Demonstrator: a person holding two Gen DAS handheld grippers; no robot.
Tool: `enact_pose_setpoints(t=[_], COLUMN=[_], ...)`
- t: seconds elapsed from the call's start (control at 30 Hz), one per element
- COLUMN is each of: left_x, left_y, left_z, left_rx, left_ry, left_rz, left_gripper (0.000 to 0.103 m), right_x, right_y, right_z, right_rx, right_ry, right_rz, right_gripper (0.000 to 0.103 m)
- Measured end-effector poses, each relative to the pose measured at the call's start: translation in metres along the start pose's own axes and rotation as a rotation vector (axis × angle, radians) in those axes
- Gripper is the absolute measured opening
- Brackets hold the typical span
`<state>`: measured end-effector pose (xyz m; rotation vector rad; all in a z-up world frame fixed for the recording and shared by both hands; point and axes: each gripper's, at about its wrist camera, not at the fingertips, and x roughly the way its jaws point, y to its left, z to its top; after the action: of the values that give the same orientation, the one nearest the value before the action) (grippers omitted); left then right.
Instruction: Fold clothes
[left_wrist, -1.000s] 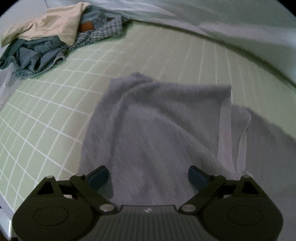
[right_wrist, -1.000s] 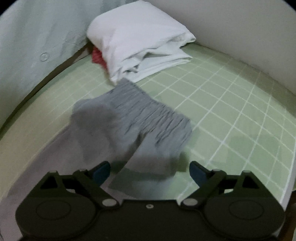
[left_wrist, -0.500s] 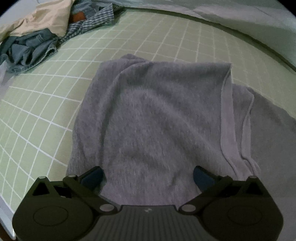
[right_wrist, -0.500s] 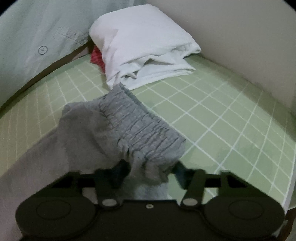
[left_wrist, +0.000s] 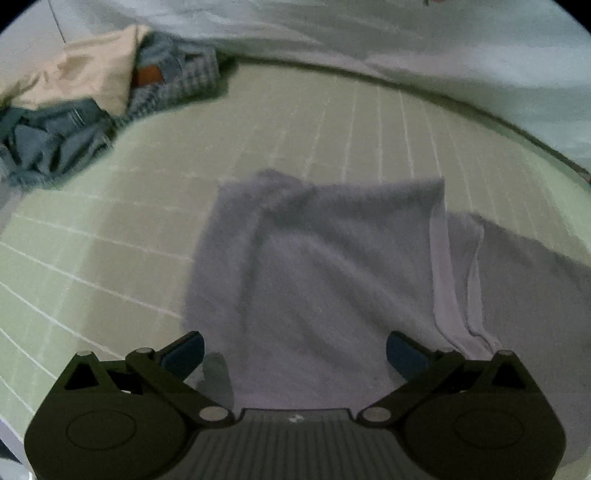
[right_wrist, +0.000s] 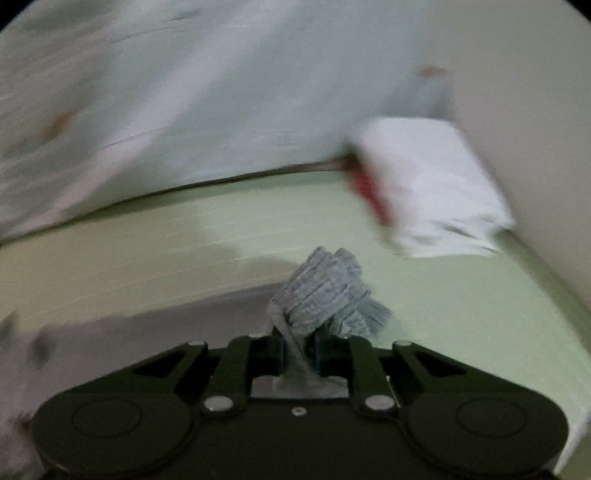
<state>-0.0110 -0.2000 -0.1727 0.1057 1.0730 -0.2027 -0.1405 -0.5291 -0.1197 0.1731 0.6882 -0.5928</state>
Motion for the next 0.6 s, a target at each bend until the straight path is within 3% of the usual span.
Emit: enact_pose_setpoints(t=[0.07,0.13,0.2,0.4,0.53,0.6], left_x=[-0.007,-0.018,-0.028,-0.017,-0.008,-0.005], left_y=[0.007,0.018,0.023,0.049,0.052,0.049], left_z=[0.007,0.013,0.015,0.02,0.017,0.016], left_rx=[0.005,0.012,0.016,-0.041,-0.027,-0.01], left_ry=[-0.009,-0.033,-0.068,-0.038,-0.006,0.004], left_rz=[0.019,0.025,0.018,0.007,-0.004,-0.006], left_gripper=[0.103,0.103,0.103,0.103,0.103,0.103], right_x=[-0.001,0.006,0.009,-0.006,-0.013,-0.013], right_y=[0.03,0.055,0.066,0.05,0.032,0.023], right_z=[-0.014,-0.029,-0.038,-0.026,-0.017,-0.013], right_rx=[-0.057,-0.098,-0.082,0.087,0.203,0.257], right_ry=[0.049,0.155,0.229,0.165,0.104,0.083], right_rz=[0.067,0.118,0.121,0.107,0.077,0.064], right_gripper=[0.018,0.025,0.033,0.051,0.064,0.066])
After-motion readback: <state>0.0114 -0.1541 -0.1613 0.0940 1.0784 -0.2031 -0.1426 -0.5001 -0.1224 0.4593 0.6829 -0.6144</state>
